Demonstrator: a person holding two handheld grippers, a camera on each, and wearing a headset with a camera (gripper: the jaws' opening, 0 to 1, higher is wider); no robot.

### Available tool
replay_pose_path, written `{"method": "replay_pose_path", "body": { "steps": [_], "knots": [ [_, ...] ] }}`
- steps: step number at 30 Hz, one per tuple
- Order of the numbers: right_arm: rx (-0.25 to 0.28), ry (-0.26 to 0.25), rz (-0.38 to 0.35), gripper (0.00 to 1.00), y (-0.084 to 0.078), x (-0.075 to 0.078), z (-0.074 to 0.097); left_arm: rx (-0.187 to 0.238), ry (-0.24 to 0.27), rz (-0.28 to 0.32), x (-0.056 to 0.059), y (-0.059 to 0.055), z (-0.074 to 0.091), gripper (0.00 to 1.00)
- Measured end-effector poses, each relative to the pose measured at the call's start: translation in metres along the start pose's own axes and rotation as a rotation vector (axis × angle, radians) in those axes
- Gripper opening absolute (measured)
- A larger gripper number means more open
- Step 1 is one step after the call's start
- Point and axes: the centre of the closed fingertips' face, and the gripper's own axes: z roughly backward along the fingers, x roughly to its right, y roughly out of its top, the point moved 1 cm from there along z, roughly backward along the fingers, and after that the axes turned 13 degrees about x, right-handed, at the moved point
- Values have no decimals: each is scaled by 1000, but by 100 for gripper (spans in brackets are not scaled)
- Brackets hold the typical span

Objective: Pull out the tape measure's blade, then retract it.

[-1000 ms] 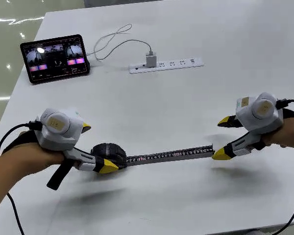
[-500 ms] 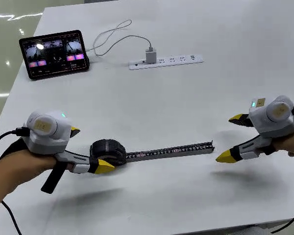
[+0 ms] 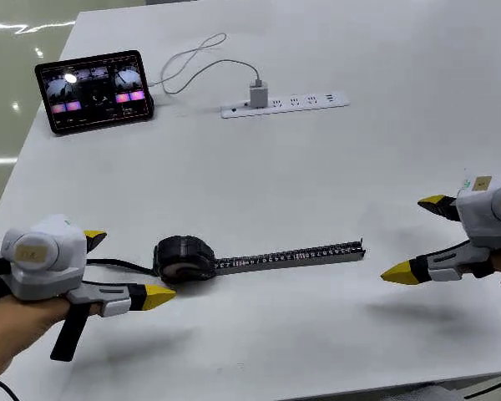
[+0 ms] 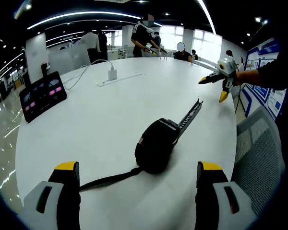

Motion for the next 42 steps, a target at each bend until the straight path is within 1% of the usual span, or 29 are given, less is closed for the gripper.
{"method": "replay_pose_path", "body": {
  "steps": [1, 3, 4, 5, 6, 9, 13, 18, 20, 22, 24, 27, 29, 32, 33, 35, 38, 42],
  "knots": [
    [7, -5, -3, 98, 1, -1, 3, 15, 12, 18, 0, 1, 3, 99],
    [18, -11, -3, 99, 1, -3, 6, 17, 29, 10, -2, -1, 7, 99],
    [23, -9, 4, 99, 1, -4, 8, 12, 45, 9, -5, -3, 10, 99],
    [31, -11, 7, 99, 1, -5, 10, 15, 51, 18, -6, -3, 13, 99],
    [37, -15, 7, 99, 0, -6, 12, 27, 56, 43, -6, -2, 15, 99],
    [39, -21, 8, 99, -3, -10, 17, 30, 65, 38, -6, -4, 21, 99],
    [50, -41, -7, 99, -6, -13, 24, 20, 79, 18, -7, -8, 26, 99],
    [72, -54, -19, 99, -7, -18, 33, 20, 80, 15, -4, -12, 31, 99],
    [66, -64, -17, 99, -8, -19, 36, 17, 80, 19, -2, -15, 33, 99],
    [81, -43, -41, 99, -9, -26, 38, 12, 80, 20, -1, -18, 35, 99],
    [59, -53, -27, 99, -16, -27, 40, 10, 82, 17, 0, -21, 37, 99],
    [64, -63, -28, 99, -21, -27, 41, 4, 74, 16, 3, -26, 40, 99],
    [61, -71, -26, 99, -24, -29, 43, 0, 77, 14, 3, -30, 42, 99],
    [73, -76, -40, 99, -29, -33, 46, 3, 84, 14, 3, -31, 45, 99],
    [76, -87, -34, 99, -31, -33, 48, 8, 86, 8, 3, -31, 46, 99],
    [90, -92, -47, 99, -30, -35, 50, 23, 89, 2, 4, -30, 46, 99],
    [95, -105, -39, 99, -31, -36, 55, 19, 83, 15, 10, -33, 47, 99],
    [96, -110, -50, 99, -34, -35, 60, 17, 79, 9, 15, -37, 49, 99]
  ]
}}
